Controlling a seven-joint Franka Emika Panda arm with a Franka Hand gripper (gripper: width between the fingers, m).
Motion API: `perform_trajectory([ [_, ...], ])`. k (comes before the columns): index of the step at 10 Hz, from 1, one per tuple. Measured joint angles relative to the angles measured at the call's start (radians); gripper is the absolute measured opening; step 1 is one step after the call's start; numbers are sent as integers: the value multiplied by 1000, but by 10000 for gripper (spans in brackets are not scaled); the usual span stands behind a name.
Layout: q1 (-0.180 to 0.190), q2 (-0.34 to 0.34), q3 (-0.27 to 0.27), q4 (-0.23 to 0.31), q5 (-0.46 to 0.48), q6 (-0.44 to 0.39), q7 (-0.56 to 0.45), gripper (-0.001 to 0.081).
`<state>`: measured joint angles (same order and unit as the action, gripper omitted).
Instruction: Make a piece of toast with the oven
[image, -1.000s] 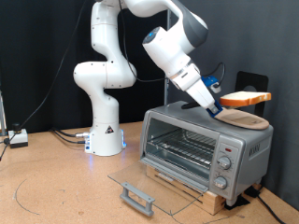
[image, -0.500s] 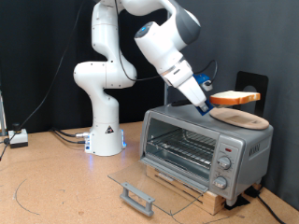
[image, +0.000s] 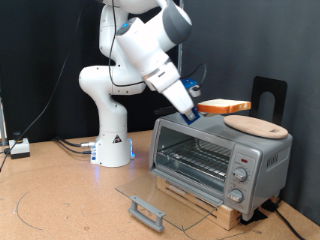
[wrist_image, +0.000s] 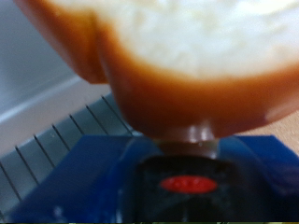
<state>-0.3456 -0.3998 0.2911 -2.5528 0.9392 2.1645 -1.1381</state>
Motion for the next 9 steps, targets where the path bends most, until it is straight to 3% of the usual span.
perform_trajectory([
  [3, -51, 5, -86, 12, -42, -78, -57, 398],
  [9, -154, 51, -232, 82, -226, -235, -184, 398],
])
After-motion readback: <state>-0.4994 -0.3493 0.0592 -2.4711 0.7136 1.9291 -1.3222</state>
